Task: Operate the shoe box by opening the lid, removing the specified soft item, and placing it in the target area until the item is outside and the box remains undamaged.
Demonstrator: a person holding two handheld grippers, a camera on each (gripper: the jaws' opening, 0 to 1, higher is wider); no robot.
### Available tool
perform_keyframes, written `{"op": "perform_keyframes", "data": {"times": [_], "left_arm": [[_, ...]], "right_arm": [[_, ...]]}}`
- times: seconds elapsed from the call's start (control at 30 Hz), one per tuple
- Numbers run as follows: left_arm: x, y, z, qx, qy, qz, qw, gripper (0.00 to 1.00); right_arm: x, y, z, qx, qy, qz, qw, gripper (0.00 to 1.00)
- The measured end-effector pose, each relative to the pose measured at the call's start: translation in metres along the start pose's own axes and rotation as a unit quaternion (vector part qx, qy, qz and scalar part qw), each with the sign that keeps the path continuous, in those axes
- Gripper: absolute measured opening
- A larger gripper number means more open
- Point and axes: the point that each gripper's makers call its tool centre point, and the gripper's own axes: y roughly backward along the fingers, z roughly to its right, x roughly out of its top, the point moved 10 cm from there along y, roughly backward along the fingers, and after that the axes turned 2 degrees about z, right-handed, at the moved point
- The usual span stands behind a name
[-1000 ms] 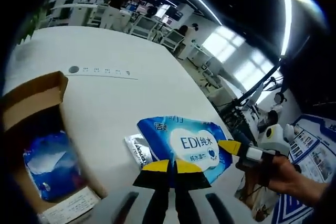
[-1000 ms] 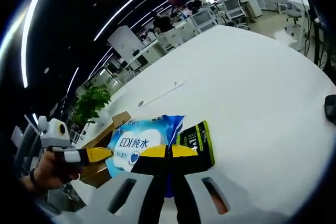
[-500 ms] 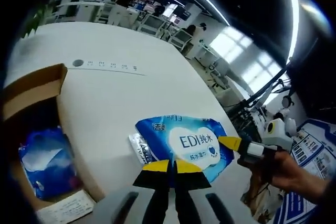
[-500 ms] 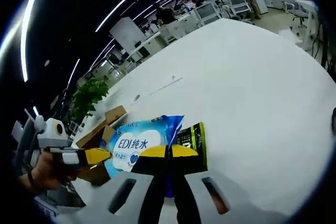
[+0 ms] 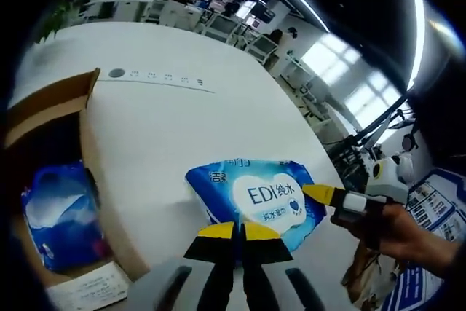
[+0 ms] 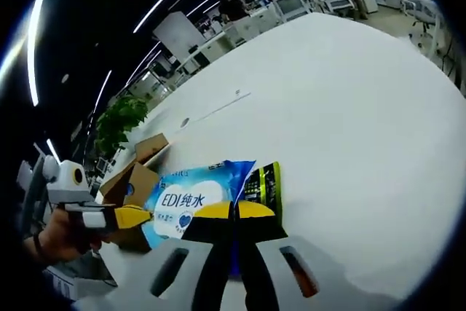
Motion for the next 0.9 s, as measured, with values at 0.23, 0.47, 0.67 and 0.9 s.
{"op": "perform_keyframes", "data": {"times": [0.23,0.47,0.67,0.9], "left_arm": [[0.001,-0.007,-0.002,0.013,0.006,0.008,0.9999,0.01],[-0.005,-0.019,-0.005,0.03,-0.008,0.005,0.9995,0.03],[-0.014,-0.022,-0.007,0.035,-0.011,0.005,0.9993,0.05],[-0.01,-0.02,-0.009,0.044,-0.042,0.004,0.9982,0.14]], "right_arm": [[0.004,-0.009,0.003,-0.003,-0.007,0.009,0.9999,0.0],[0.003,-0.02,0.011,-0.008,-0.003,0.005,1.0,0.0],[0.0,-0.025,0.016,-0.015,0.006,-0.002,0.9999,0.0],[0.0,-0.025,0.018,-0.024,-0.008,0.006,0.9997,0.01]]}}
